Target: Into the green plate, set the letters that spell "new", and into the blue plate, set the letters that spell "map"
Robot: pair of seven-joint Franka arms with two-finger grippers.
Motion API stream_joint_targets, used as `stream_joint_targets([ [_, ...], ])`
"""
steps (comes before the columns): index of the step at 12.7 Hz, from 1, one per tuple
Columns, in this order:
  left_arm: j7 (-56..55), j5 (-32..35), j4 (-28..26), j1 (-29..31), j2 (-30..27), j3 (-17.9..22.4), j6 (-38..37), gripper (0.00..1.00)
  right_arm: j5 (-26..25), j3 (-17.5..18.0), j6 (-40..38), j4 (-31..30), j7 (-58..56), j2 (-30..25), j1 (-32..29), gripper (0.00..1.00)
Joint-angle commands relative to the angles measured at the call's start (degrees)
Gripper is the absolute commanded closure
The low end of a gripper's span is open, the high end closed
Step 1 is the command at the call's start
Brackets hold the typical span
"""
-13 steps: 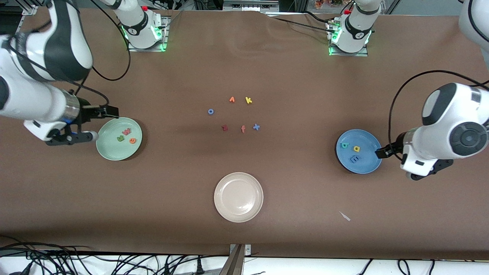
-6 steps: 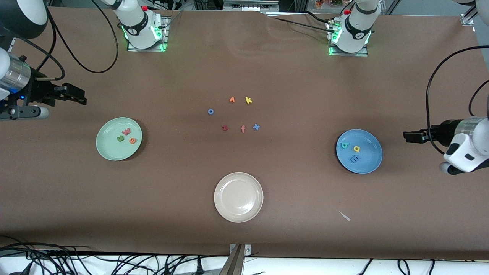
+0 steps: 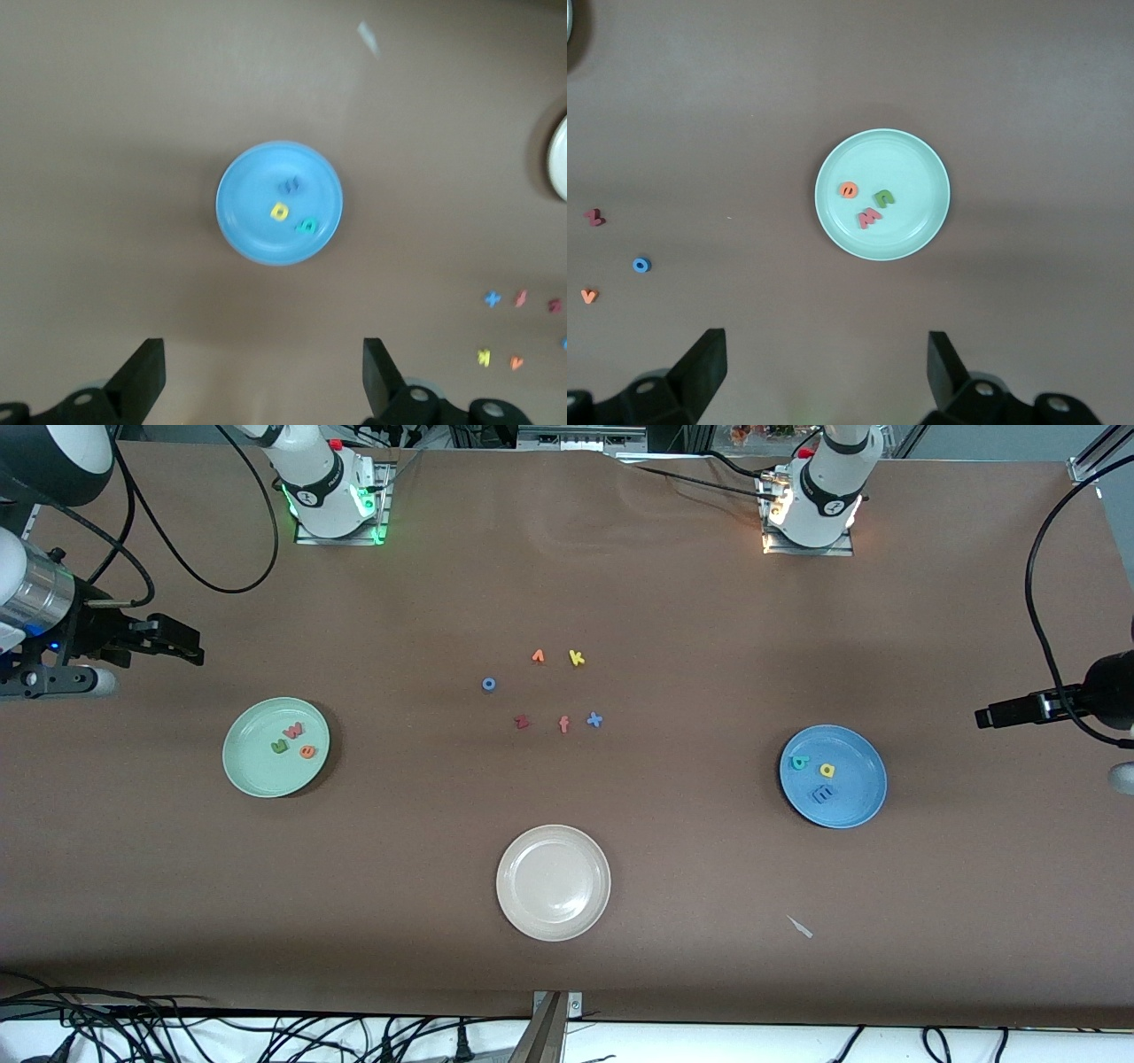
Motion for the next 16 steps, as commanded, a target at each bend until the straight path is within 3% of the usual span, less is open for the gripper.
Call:
stream_joint_targets([
  [1, 6.98, -0.78, -12.84, -0.44, -7.64, 1.26, 8.30, 0.04, -0.88, 0.51, -0.87, 1.35, 0.80, 0.57, -0.15, 0.00],
  [4, 14.57, 6.04, -14.10, -1.05, -7.83, 0.47, 9.46, 0.01, -1.05, 0.60, -0.79, 1.43, 0.80, 0.57, -0.06, 0.00],
  [6, 14.66, 12.37, -14.10, -1.05, -7.65, -2.68, 9.81, 0.00, -0.97, 0.60, -0.79, 1.35, 0.80, 0.57, -0.06, 0.00],
  [9, 13.78, 7.78, -14.10, -1.31, -8.27, -2.79, 10.78, 0.00, -1.14, 0.60, -0.79, 1.52, 0.71, 0.57, -0.06, 0.00],
  [12, 13.87, 6.34, -15.59, -6.05, -10.37, 2.48, 11.13, 0.00, -1.05, 0.60, -0.70, 1.79, 0.80, 0.66, -0.06, 0.00],
  [16, 14.40, 6.16, -15.68, -5.53, -10.55, 2.31, 11.92, 0.00, -0.79, 0.60, -0.70, 1.79, 0.80, 0.66, -0.06, 0.00],
])
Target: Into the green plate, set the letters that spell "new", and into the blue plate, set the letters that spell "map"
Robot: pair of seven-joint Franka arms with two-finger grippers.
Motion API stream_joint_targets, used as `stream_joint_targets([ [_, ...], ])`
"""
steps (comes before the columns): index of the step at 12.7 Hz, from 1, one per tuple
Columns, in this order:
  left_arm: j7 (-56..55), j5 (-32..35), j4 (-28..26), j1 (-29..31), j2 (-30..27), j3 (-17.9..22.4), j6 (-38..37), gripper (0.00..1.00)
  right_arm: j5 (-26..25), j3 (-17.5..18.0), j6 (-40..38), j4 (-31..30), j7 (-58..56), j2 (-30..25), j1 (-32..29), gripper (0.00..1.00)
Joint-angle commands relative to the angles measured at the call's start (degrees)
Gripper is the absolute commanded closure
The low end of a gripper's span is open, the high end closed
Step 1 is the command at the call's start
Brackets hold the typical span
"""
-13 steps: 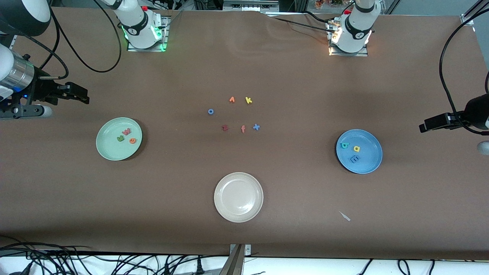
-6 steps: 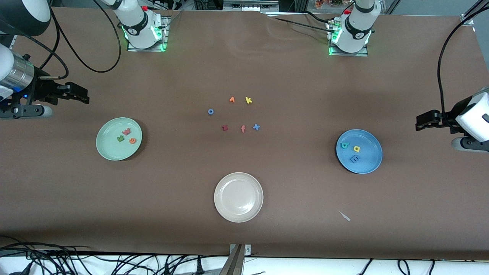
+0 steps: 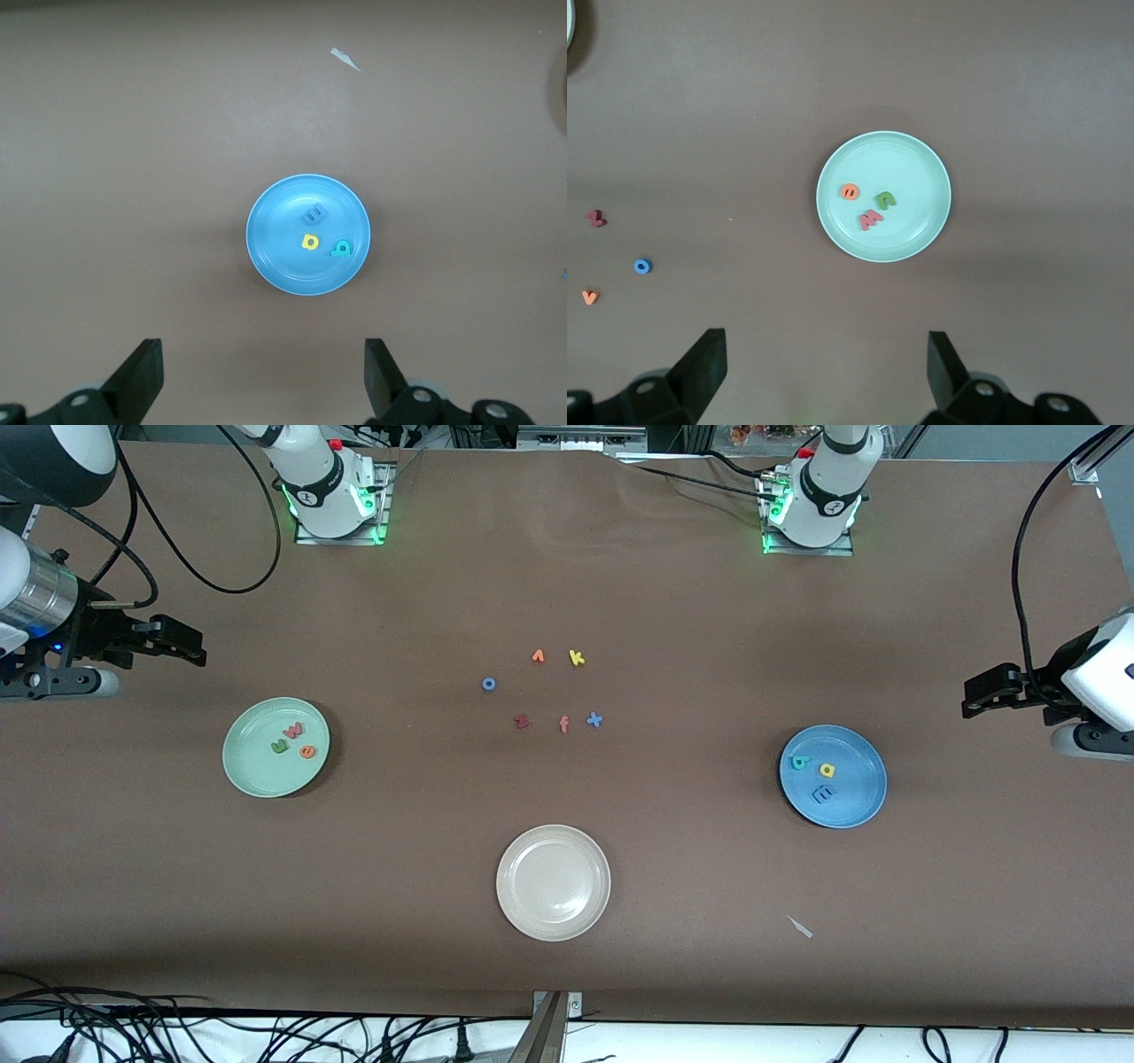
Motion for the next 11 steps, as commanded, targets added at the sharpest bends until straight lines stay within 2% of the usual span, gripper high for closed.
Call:
stream_joint_targets([
  [1, 1.17, -1.53, -2.06, -0.60, -1.92, 1.00, 1.35, 0.00, -0.67, 0.35, -0.71, 1.43, 0.74, 0.62, -0.07, 0.00],
  [3, 0.38, -3.89, -1.88, -0.69, -2.01, 0.91, 1.36, 0.00, -0.58, 0.35, -0.71, 1.43, 0.83, 0.62, -0.07, 0.00],
  [7, -2.24, -1.89, 0.30, -1.48, -2.10, 0.47, 1.18, 0.00, -0.58, 0.35, -0.62, 1.43, 0.83, 0.62, -0.16, 0.00],
  [11, -5.78, -2.85, 0.84, -1.39, -2.10, 0.73, 1.09, 0.00, -0.58, 0.35, -0.62, 1.43, 0.83, 0.71, -0.07, 0.00],
])
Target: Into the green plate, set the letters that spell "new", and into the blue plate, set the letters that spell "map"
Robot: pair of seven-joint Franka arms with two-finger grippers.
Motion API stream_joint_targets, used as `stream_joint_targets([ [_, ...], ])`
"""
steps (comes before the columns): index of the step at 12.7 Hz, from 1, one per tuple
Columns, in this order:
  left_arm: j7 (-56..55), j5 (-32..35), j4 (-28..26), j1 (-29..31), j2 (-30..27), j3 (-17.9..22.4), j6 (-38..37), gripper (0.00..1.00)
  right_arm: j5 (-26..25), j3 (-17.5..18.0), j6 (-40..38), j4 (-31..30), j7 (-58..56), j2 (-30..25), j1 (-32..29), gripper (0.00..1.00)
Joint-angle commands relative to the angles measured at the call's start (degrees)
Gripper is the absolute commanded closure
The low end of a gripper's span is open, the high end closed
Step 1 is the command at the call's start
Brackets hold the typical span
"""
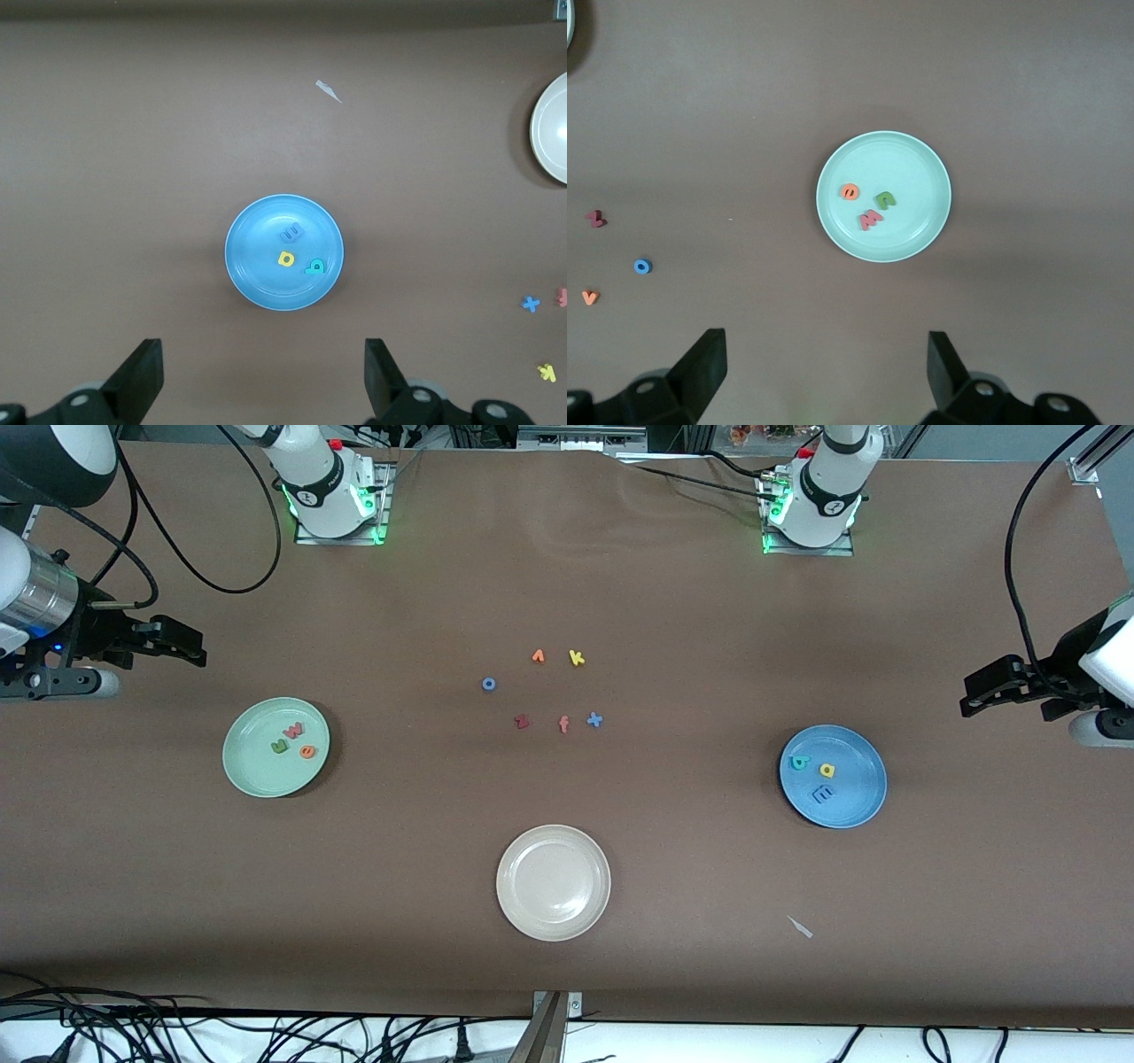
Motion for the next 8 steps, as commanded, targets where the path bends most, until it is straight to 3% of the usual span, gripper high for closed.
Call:
stream_joint_targets([
  [1, -0.76, -0.23, 0.21, -0.61, -0.58, 0.48, 0.06, 0.00, -0.58, 0.34, -0.63, 1.41, 0.77, 0.65, -0.07, 0.00],
  [8, -1.11, -0.23, 0.21, -0.61, -0.76, -0.93, -0.38, 0.00, -0.49, 0.34, -0.54, 1.41, 0.77, 0.65, -0.07, 0.00],
])
